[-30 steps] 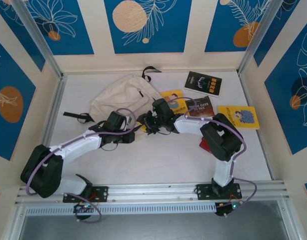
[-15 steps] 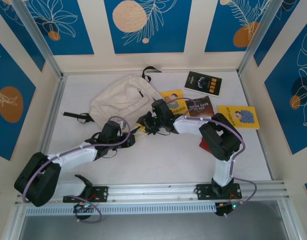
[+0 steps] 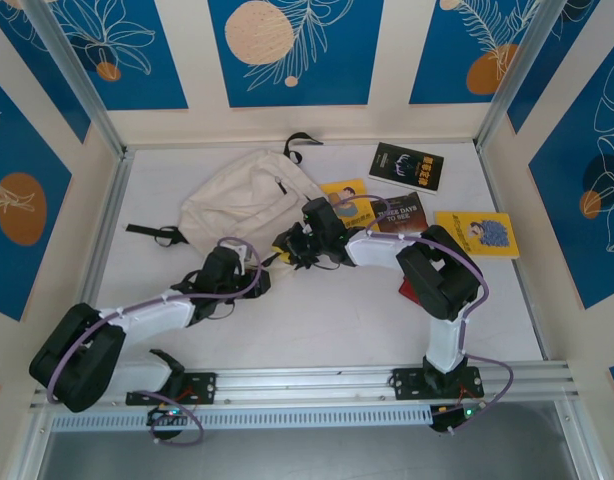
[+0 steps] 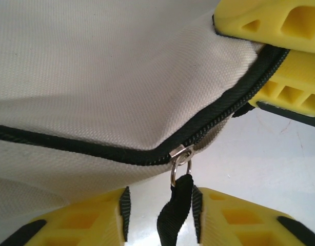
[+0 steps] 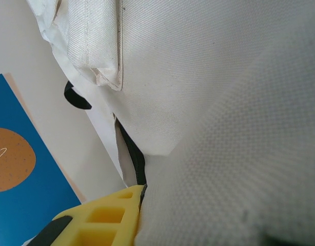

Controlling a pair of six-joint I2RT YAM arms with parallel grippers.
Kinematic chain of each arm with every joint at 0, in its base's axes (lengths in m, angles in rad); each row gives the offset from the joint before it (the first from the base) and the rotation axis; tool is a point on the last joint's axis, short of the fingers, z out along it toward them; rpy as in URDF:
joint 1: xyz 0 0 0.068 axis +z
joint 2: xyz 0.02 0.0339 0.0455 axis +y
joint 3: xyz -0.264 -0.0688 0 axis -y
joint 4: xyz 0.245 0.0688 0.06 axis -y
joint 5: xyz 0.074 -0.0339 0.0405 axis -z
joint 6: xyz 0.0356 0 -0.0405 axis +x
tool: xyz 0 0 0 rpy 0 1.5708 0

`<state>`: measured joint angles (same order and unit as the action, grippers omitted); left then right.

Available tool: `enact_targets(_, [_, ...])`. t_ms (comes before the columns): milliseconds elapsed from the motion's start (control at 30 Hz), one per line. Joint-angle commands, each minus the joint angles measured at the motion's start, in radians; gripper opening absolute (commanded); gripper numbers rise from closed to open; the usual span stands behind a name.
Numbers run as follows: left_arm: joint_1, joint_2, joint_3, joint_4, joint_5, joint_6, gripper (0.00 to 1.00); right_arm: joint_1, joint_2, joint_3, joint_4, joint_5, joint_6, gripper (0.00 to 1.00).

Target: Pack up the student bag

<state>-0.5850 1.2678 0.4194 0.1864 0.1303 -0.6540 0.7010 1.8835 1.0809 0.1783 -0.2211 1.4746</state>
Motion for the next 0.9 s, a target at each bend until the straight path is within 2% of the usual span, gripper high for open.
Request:
enact_targets(0, [-0.012,0.017,-0.014,0.054,0.006,0.009,0.3,0.006,0.012,0.019,-0.023,-0.021,0.017,0.21])
enact_targets(100, [-0.016,0.001,-0.018,0.033,-0.025,0.016,0.19,0.006,0.012,0.022,-0.045,-0.008,0.008,0.2])
enact_targets(167, [-0.017,-0.029,-0.014,-0.009,-0.052,0.019,0.07,0.008,0.005,0.019,-0.071,0.023,-0.012,0.17])
enact_targets(200, [-0.018,-0.047,-0.004,-0.058,-0.071,0.027,0.01,0.011,-0.001,0.02,-0.102,0.057,-0.032,0.16])
enact_targets(233, [-0.019,-0.064,0.015,-0.115,-0.089,0.035,0.0,0.015,-0.008,0.024,-0.147,0.091,-0.048,0.15])
enact_targets(400, [-0.016,-0.112,0.18,-0.465,-0.131,0.091,0.0,0.035,-0.029,0.027,-0.275,0.197,-0.12,0.11])
enact_targets(600, [-0.012,0.007,0.402,-0.774,-0.12,0.154,0.0,0.055,-0.029,0.005,-0.307,0.228,-0.126,0.1])
enact_targets(767, [-0.002,0.104,0.546,-0.956,-0.14,0.207,0.0,0.061,-0.036,-0.011,-0.332,0.249,-0.131,0.1])
enact_targets(867, [0.009,0.138,0.592,-1.011,-0.159,0.239,0.0,0.064,-0.043,-0.019,-0.358,0.278,-0.135,0.09])
